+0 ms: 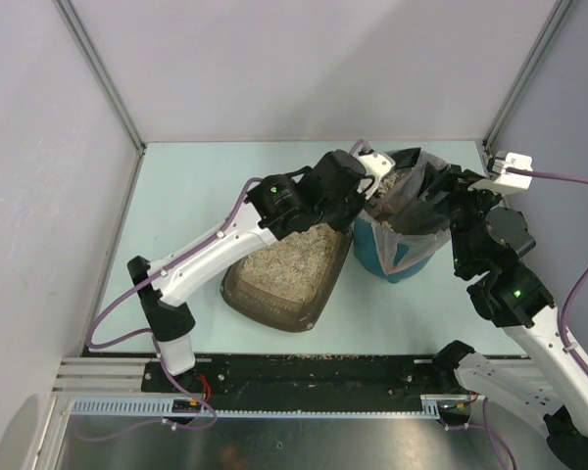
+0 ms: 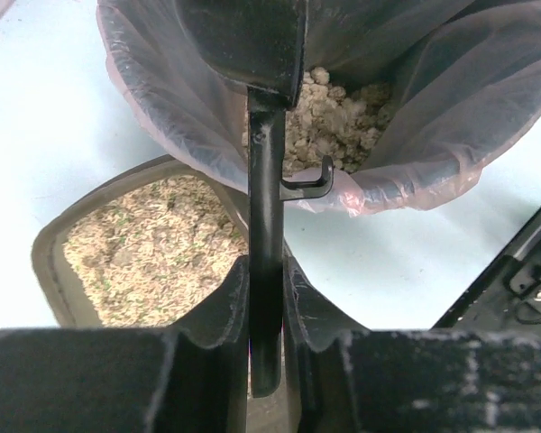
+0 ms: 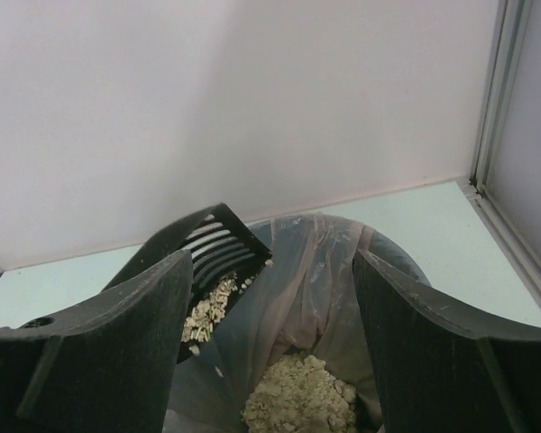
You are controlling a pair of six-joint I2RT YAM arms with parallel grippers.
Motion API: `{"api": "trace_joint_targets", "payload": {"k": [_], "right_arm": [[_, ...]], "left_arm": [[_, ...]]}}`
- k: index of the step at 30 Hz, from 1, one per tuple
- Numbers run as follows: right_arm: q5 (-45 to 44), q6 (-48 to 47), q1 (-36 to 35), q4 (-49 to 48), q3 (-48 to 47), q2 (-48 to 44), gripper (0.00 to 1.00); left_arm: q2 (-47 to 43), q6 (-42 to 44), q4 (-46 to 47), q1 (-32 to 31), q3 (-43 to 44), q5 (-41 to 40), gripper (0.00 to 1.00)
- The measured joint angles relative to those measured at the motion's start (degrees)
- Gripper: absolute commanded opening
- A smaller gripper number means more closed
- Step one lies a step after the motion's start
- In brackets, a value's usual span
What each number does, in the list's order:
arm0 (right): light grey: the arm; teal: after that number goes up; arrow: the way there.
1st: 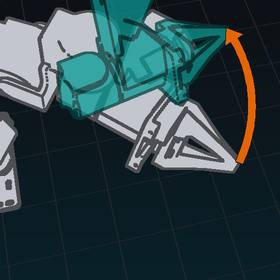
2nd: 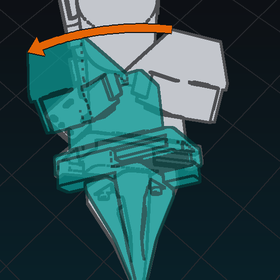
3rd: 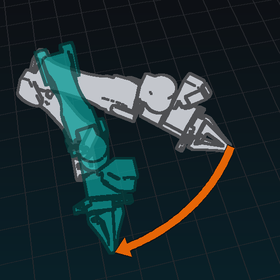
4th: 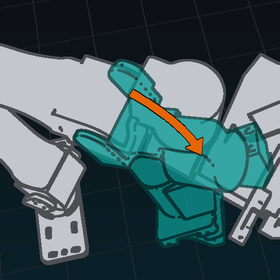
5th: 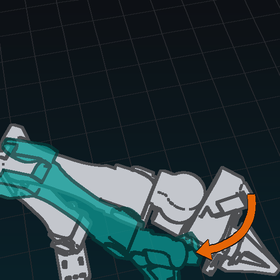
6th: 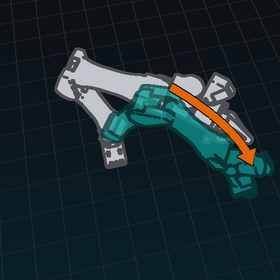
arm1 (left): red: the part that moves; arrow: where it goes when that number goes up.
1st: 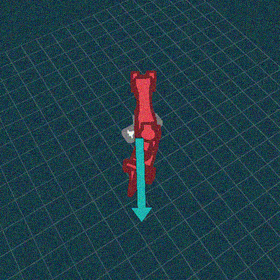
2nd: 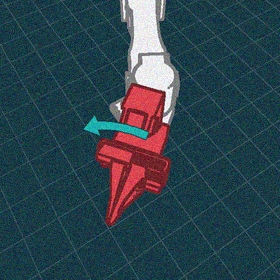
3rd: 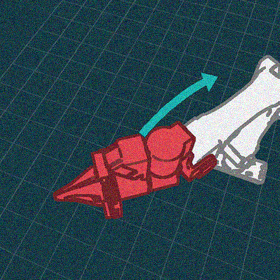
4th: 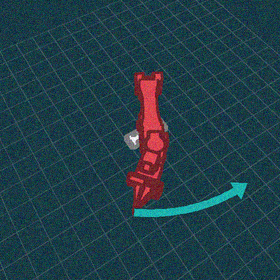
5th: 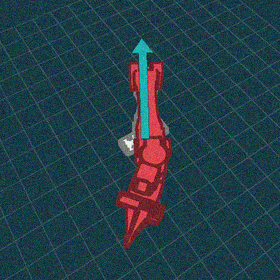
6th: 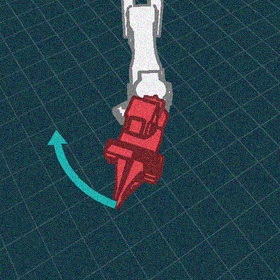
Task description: Clean the litter box
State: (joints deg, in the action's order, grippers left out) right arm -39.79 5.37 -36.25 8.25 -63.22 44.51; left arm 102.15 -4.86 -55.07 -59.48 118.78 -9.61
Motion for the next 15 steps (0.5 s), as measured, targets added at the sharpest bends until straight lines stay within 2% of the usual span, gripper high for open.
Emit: {"api": "trace_joint_targets", "payload": {"k": [15], "right_arm": [[0.0, 0.1, 0.0, 0.0, 0.0, -0.2, 0.76]], "left_arm": [[0.2, 7.9, -1.7, -6.0, 0.0, -13.0, 0.00]]}}
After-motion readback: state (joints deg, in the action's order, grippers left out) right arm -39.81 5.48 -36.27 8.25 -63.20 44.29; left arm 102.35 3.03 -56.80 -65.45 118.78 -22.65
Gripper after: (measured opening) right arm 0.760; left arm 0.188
